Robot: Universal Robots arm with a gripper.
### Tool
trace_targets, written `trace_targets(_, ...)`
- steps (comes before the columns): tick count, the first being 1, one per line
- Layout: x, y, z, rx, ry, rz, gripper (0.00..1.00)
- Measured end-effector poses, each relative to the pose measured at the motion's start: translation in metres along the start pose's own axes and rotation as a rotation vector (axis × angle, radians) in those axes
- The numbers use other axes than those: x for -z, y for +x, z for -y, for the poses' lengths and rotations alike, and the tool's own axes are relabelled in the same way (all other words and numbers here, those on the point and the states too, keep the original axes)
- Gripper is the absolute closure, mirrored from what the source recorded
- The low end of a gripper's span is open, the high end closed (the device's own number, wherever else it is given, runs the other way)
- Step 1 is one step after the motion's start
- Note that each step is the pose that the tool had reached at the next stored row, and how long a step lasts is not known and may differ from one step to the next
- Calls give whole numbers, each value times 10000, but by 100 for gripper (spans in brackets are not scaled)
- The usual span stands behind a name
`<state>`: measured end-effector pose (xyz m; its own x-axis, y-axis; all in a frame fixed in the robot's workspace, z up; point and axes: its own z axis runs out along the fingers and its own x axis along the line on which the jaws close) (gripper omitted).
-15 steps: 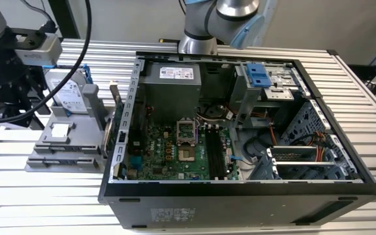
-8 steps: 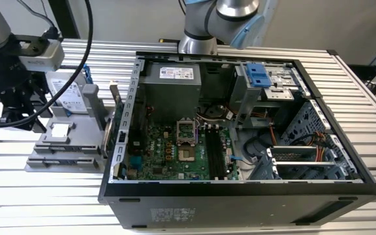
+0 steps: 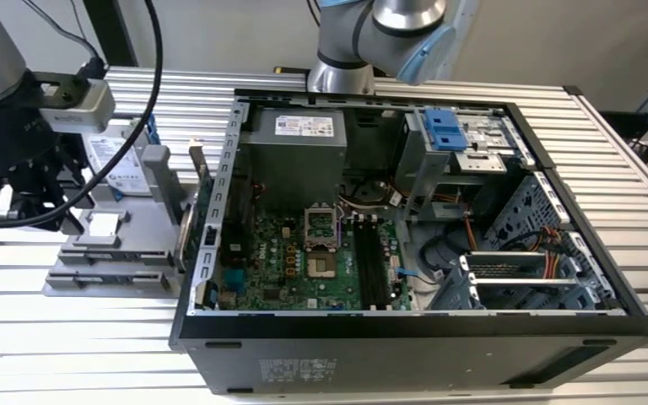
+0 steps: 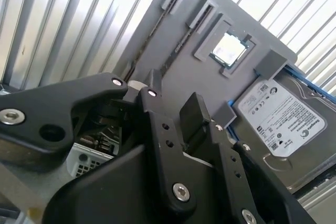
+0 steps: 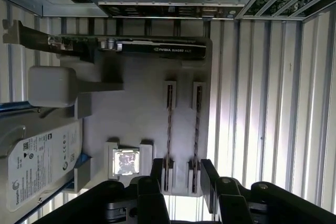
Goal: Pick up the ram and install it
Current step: 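Pick up the ram and move it above insertion slot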
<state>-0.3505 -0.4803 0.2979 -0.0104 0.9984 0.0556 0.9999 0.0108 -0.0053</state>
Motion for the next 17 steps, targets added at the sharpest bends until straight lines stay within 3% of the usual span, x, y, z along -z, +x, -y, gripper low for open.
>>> trace_targets(7, -25, -1, 0, 0, -3, -3, 0)
trace_targets(10, -72, -4, 0, -56, -2, -1, 0)
trace_targets(14, -135, -8, 0, -442, -20, -3, 0)
trace_targets(17, -186, -17, 1, -451, -18, -1, 0)
